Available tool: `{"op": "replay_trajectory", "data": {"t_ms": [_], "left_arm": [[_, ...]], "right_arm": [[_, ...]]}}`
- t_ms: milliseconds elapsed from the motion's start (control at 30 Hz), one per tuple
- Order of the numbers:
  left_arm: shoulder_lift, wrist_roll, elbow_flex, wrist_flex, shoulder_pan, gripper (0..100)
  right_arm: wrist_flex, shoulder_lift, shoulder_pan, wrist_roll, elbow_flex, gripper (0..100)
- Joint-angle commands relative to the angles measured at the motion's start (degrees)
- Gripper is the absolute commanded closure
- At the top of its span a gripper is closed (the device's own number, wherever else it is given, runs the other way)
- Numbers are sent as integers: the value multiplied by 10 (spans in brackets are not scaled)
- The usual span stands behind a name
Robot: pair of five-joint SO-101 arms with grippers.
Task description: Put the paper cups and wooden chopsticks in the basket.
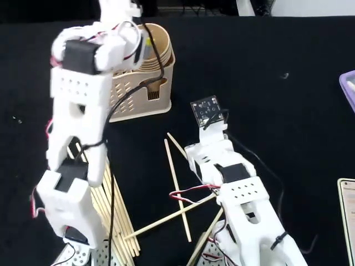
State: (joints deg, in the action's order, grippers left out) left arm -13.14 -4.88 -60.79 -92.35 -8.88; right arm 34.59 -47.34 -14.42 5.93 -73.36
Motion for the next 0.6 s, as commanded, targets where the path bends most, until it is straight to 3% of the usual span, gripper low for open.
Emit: {"op": "replay_trajectory", "data": {"t_ms": [0,133,200,300,467,567], "left_arm": [[69,-63,-63,-89,18,812],[125,-68,5,-86,90,812],[171,-69,72,-86,115,812],[265,-72,202,-86,132,812],[430,-73,438,-79,138,812],[513,-73,575,-32,138,812]], "right_arm": [[33,-21,-6,7,13,755],[103,-16,-95,8,29,747],[126,-16,-132,9,32,691],[134,-16,-150,7,29,604],[108,-15,-152,8,23,637],[71,13,-158,8,10,638]]}}
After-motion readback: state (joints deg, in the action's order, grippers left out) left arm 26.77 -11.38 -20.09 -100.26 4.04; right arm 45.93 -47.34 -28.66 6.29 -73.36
